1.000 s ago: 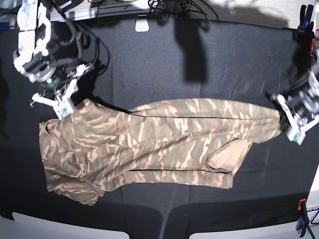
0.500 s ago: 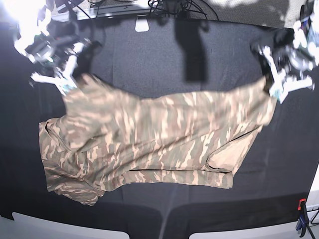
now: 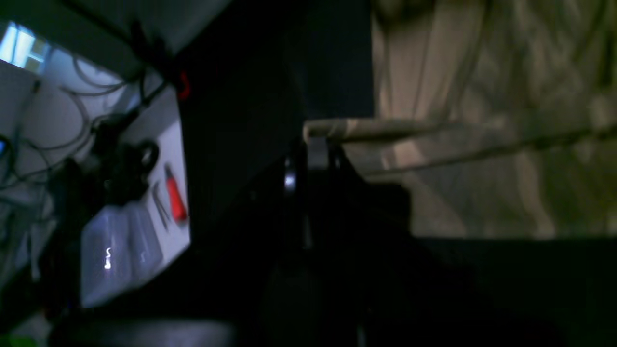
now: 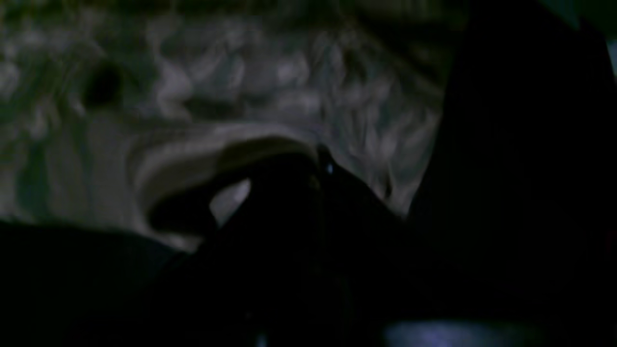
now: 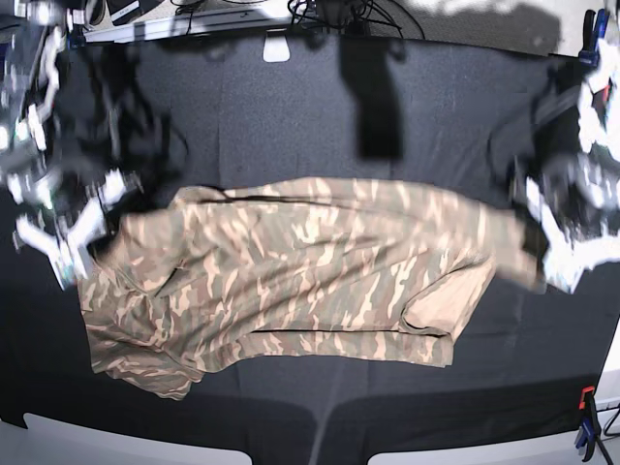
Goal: Layout the t-shirt on the table in an organized manner, then fold the t-shirt properly
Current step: 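Lift the shirt with both grippers and swing it up off the table, then lower the shirt with both grippers back onto the table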
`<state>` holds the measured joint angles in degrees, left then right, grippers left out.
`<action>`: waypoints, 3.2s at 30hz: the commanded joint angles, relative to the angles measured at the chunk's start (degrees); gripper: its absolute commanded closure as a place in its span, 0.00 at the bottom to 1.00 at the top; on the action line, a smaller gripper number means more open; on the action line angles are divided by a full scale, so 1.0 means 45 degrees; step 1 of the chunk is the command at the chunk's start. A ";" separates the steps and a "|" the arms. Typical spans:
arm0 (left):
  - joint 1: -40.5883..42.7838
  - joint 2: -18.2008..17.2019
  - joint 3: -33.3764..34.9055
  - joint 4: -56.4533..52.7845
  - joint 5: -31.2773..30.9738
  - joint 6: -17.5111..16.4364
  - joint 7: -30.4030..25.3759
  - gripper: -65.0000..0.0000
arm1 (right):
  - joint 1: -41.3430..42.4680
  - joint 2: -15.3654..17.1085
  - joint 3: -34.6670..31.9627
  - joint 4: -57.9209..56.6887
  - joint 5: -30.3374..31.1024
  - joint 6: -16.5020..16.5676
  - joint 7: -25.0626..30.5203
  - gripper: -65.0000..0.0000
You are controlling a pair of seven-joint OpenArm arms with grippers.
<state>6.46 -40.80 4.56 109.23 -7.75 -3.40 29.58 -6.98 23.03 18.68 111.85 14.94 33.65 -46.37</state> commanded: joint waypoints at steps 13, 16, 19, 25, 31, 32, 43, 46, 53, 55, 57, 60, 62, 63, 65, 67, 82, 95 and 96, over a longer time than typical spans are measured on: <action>-0.4711 0.0520 -0.0073 -0.4056 -0.1957 -0.0855 -0.0321 1.00 | 0.6241 -0.0335 -0.3031 -0.3589 -0.0316 -0.0869 0.0219 1.00; -0.6057 0.0928 -0.0073 -0.5144 -0.2103 -0.1141 -0.0301 1.00 | 0.8286 -0.0393 -0.3259 -0.5372 -0.0311 -0.0869 0.0097 1.00; -0.7451 0.1404 -0.0073 -0.6169 -0.2103 -0.1316 -0.0204 1.00 | 1.0219 -0.0398 -0.3643 -0.7179 -0.0311 -0.0865 -0.0102 1.00; -1.0268 0.2380 -0.0073 -0.8534 -0.2006 -0.2171 -0.0180 1.00 | 1.4086 -0.0724 -0.4085 -1.0588 -0.0316 -0.0918 -0.0792 1.00; -1.3046 0.3167 -0.0073 -1.0778 -0.2069 -0.2210 0.0772 1.00 | 1.7306 -0.1035 -0.4085 -1.2138 -0.0267 -0.1268 -0.1972 1.00; -1.3430 0.3245 -0.0073 -1.1035 -0.2069 -0.2215 0.0758 1.00 | 1.7777 -0.1039 -0.4085 -1.2284 -0.0267 -0.1292 -0.2069 1.00; -1.6398 0.3419 0.1190 -1.2352 -0.2195 -0.2293 0.1141 1.00 | 1.8174 -0.1778 -0.4085 -1.4003 -0.0301 -0.1282 -0.2438 1.00; -1.7082 0.3424 0.1996 -1.2352 -0.2225 -0.2263 0.1739 1.00 | 1.8174 -0.2113 -0.4085 -1.4207 -0.0306 -0.1127 -0.3186 1.00; -1.7286 0.3458 0.2676 -1.2352 -0.2399 -0.2263 0.1851 1.00 | 1.8174 -0.2268 -0.4085 -1.4207 -0.0214 -0.0243 -0.3031 1.00; -1.7282 0.3458 0.2676 -1.2352 -0.2404 -0.2259 0.1860 1.00 | 1.8174 -0.2263 -0.4085 -1.4207 0.0112 -0.0238 -0.3036 1.00; -1.7282 0.3453 0.2676 -1.2352 -0.2404 -0.2254 0.1865 1.00 | 1.8174 -0.2263 -0.4070 -1.4207 0.1039 -0.0107 -0.2973 1.00; -1.7311 0.3390 0.2671 -1.2352 -0.2550 -0.2166 0.1948 1.00 | 1.8174 -0.2263 -0.4070 -1.4047 0.2914 0.0593 -0.2341 1.00; -1.7345 0.3138 0.2667 -1.2337 -0.3240 -0.1865 0.2001 1.00 | 1.8174 -0.2263 -0.4070 -1.3493 0.3968 0.0627 -0.2370 1.00; -1.7350 0.2939 0.2667 -1.2337 -0.3716 -0.1768 0.1977 1.00 | 1.8174 -0.2263 -0.4070 -1.3138 0.4221 0.0651 -0.2370 1.00; -1.7354 0.2433 0.2667 -1.2259 -0.4755 -0.1778 0.1651 1.00 | 1.8174 -0.2259 -0.4070 -1.2400 0.4255 0.0733 -0.2409 1.00; -1.7398 0.1962 0.2662 -1.2050 -0.5047 -0.1826 0.1370 1.00 | 1.8174 -0.2254 -0.4065 -1.1861 0.4250 0.0724 -0.2399 1.00; -1.8010 0.0874 0.2667 -1.0292 -0.6130 -0.2584 0.3274 1.00 | 1.8174 -0.2259 -0.1967 -1.1171 0.4289 0.1214 -0.2720 1.00; -1.2575 0.1671 0.2667 -0.9913 -0.6343 -0.3225 0.2939 1.00 | 1.4746 -0.2098 -0.1957 -0.8378 0.2283 0.1205 -0.2924 1.00; -1.2148 0.1817 0.2667 -0.9913 -0.6343 -0.3269 0.2900 1.00 | 1.4426 -0.2030 -0.1953 -0.8228 0.2283 0.1205 -0.2943 1.00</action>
<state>-45.87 -31.75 16.95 63.72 -35.97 -18.13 43.90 56.01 13.50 9.76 74.19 24.10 39.03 -60.95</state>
